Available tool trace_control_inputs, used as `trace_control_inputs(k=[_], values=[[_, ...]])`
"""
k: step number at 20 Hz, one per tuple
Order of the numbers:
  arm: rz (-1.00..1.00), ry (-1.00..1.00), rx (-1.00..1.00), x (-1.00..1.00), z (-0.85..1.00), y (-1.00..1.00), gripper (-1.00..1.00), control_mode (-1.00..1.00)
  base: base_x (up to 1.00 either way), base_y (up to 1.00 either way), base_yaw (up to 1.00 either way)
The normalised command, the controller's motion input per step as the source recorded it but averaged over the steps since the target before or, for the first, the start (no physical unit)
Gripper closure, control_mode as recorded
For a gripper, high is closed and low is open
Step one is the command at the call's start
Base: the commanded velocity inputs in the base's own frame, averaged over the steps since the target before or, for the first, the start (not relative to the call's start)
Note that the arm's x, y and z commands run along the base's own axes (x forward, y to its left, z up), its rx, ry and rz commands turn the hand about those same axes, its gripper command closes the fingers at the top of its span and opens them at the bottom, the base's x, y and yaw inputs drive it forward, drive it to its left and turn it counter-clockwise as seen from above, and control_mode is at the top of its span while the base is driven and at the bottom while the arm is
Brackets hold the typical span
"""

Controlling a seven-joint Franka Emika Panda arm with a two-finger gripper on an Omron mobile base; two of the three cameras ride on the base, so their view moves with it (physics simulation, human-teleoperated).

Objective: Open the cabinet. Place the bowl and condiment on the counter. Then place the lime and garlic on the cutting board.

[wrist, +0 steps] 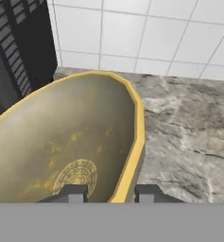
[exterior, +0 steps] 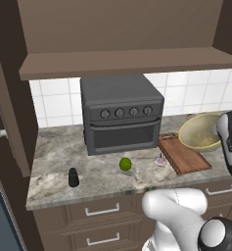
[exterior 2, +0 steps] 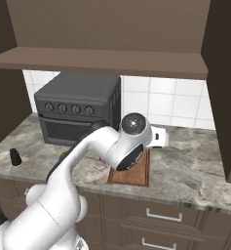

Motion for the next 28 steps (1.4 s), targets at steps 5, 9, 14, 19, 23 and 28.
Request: trace_control_inputs(k=[5, 9, 14, 19, 23, 28], values=[[-0.11, 0.00, 0.03, 0.19, -0.19, -0.41, 1.00, -1.00, 0.00, 0.00, 0.00], [-0.12, 0.00, 0.04, 0.21, -0.21, -0.39, 1.00, -1.00, 0.00, 0.00, 0.00], [-0.11, 0.00, 0.05, 0.18, -0.20, -0.40, 1.00, -1.00, 0.00, 0.00, 0.00], [-0.08, -0.02, 0.07, 0.04, -0.18, -0.42, 1.00, -1.00, 0.00, 0.00, 0.00], [0.00, -0.06, 0.05, 0.00, -0.08, -0.22, 1.00, -1.00, 0.00, 0.00, 0.00], [0.00, -0.01, 0.01, 0.00, -0.01, -0.07, 1.00, -1.00, 0.00, 0.00, 0.00]])
